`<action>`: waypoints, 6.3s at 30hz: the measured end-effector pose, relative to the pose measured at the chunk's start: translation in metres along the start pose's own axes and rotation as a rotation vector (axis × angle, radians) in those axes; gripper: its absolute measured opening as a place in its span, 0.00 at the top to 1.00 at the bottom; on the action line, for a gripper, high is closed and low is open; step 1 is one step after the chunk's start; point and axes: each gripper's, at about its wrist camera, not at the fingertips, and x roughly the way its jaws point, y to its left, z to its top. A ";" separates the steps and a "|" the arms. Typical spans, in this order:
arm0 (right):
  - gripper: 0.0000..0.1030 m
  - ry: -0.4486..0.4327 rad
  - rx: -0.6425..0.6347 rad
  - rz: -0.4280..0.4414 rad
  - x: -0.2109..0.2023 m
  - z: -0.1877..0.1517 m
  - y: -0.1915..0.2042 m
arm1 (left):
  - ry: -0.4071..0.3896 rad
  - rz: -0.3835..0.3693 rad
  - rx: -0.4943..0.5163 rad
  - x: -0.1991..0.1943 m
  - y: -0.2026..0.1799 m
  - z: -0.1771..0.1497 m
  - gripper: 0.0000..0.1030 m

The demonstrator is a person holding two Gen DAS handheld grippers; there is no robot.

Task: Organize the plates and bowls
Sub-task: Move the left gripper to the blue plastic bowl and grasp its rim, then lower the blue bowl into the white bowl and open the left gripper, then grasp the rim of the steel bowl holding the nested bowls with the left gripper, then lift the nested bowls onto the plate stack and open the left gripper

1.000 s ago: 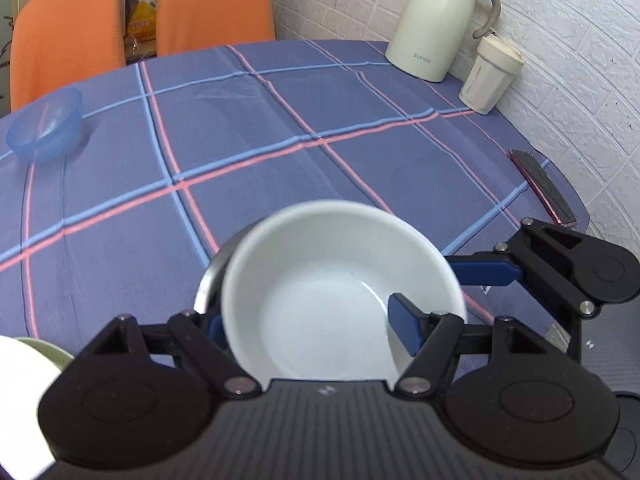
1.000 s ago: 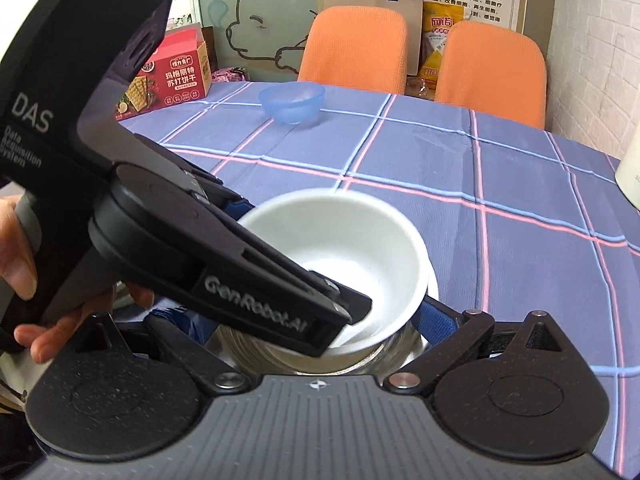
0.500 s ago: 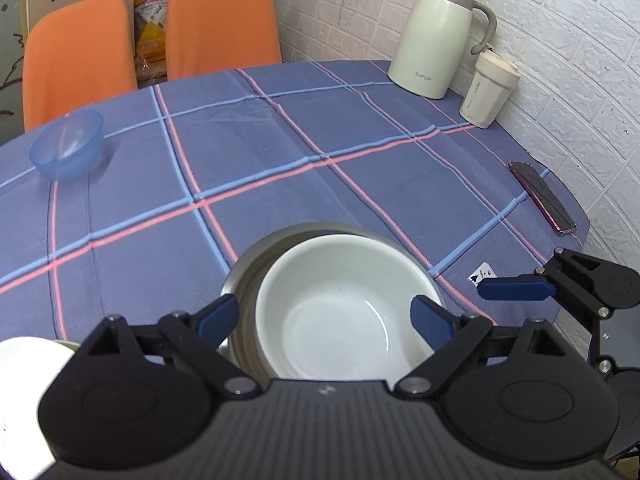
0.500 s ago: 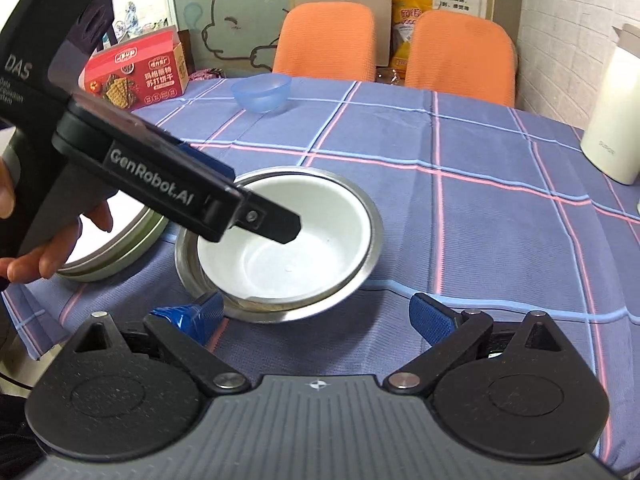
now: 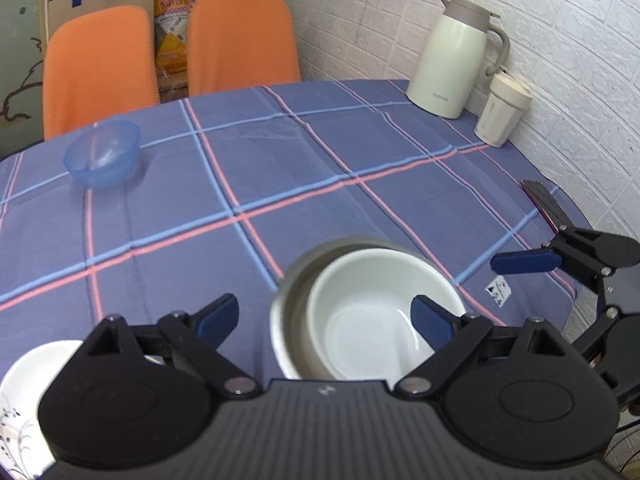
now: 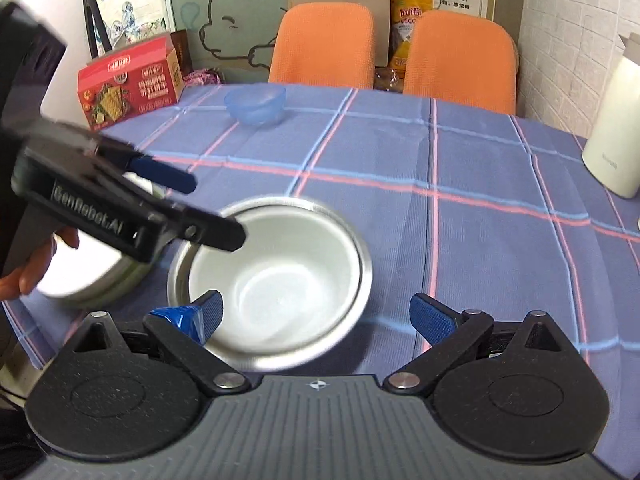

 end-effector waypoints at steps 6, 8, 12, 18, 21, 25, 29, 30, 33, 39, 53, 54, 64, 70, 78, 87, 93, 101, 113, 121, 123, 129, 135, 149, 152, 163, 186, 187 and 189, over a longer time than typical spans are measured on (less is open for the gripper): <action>0.15 -0.028 -0.056 -0.016 0.020 0.047 0.007 | -0.017 0.042 -0.033 -0.006 0.041 0.010 0.06; 0.15 -0.040 -0.098 -0.001 0.034 0.063 0.012 | -0.039 0.064 -0.063 -0.011 0.061 0.014 0.03; 0.15 -0.035 -0.161 0.010 0.067 0.094 0.024 | -0.067 0.126 -0.130 -0.020 0.107 0.021 0.03; 0.15 -0.013 -0.172 0.056 0.117 0.132 0.047 | -0.070 0.218 -0.213 -0.012 0.177 0.043 0.03; 0.15 0.003 -0.161 0.074 0.141 0.149 0.057 | -0.076 0.217 -0.236 0.004 0.202 0.068 0.03; 0.15 0.045 -0.169 0.061 0.179 0.169 0.066 | -0.084 0.199 -0.251 0.038 0.226 0.103 0.03; 0.15 0.080 -0.171 0.055 0.210 0.181 0.067 | -0.051 0.213 -0.262 0.078 0.241 0.121 0.03; 0.15 0.088 -0.175 0.053 0.217 0.183 0.067 | -0.041 0.220 -0.263 0.087 0.245 0.124 0.03; 0.15 0.106 -0.179 0.040 0.234 0.186 0.066 | -0.018 0.222 -0.273 0.106 0.255 0.126 0.03; 0.15 0.136 -0.181 0.053 0.257 0.186 0.072 | -0.007 0.214 -0.275 0.128 0.263 0.126 0.03; 0.18 0.050 -0.249 0.153 0.241 0.189 0.098 | 0.014 0.210 -0.213 0.116 0.254 0.126 0.65; 0.18 0.044 -0.243 0.156 0.236 0.190 0.098 | 0.018 0.218 -0.198 0.113 0.250 0.125 0.65; 0.17 0.084 -0.184 0.144 0.172 0.173 0.098 | 0.006 0.137 -0.188 0.061 0.191 0.111 0.65; 0.16 0.094 -0.143 0.097 0.105 0.131 0.085 | -0.004 0.075 -0.145 0.036 0.118 0.087 0.65; 0.15 0.110 -0.040 0.024 0.038 0.074 0.054 | 0.030 -0.039 -0.066 0.018 0.019 0.048 0.65; 0.15 0.124 0.027 0.012 0.018 0.018 0.038 | 0.093 -0.060 -0.016 0.028 -0.034 0.003 0.65; 0.17 0.098 0.030 -0.007 0.019 0.006 0.030 | 0.111 0.002 0.000 0.037 -0.033 -0.006 0.49; 0.16 -0.007 0.201 0.002 -0.013 -0.026 -0.005 | 0.016 -0.016 0.001 0.000 -0.028 -0.007 0.27; 0.16 -0.213 0.342 -0.110 -0.028 -0.072 0.013 | -0.245 0.175 -0.146 -0.034 -0.035 -0.042 0.04; 0.15 -0.177 0.331 -0.183 -0.007 -0.059 0.005 | -0.195 0.247 -0.138 -0.009 -0.030 -0.040 0.04; 0.15 -0.159 0.345 -0.177 -0.002 -0.057 0.004 | -0.173 0.251 -0.144 -0.001 -0.027 -0.038 0.04; 0.15 -0.158 0.333 -0.172 0.003 -0.048 0.004 | -0.150 0.264 -0.156 0.010 -0.020 -0.033 0.04; 0.15 -0.142 0.331 -0.177 0.010 -0.042 0.006 | -0.149 0.271 -0.153 0.013 -0.016 -0.029 0.04; 0.15 -0.081 0.352 -0.219 0.037 -0.044 0.000 | -0.056 0.220 -0.179 0.047 -0.008 -0.027 0.04; 0.15 -0.067 0.306 -0.250 0.042 -0.041 0.006 | -0.037 0.226 -0.177 0.056 -0.007 -0.028 0.04; 0.12 -0.054 0.262 -0.262 0.045 -0.037 0.011 | 0.010 0.255 -0.111 0.069 -0.010 -0.029 0.04; 0.32 -0.135 0.228 -0.207 0.041 -0.038 0.035 | -0.003 0.145 -0.078 0.059 -0.013 -0.029 0.59; 0.34 -0.134 0.226 -0.202 0.040 -0.037 0.036 | 0.000 0.136 -0.078 0.060 -0.014 -0.028 0.60; 0.37 -0.128 0.239 -0.182 0.038 -0.036 0.037 | 0.015 0.114 -0.100 0.059 -0.013 -0.027 0.67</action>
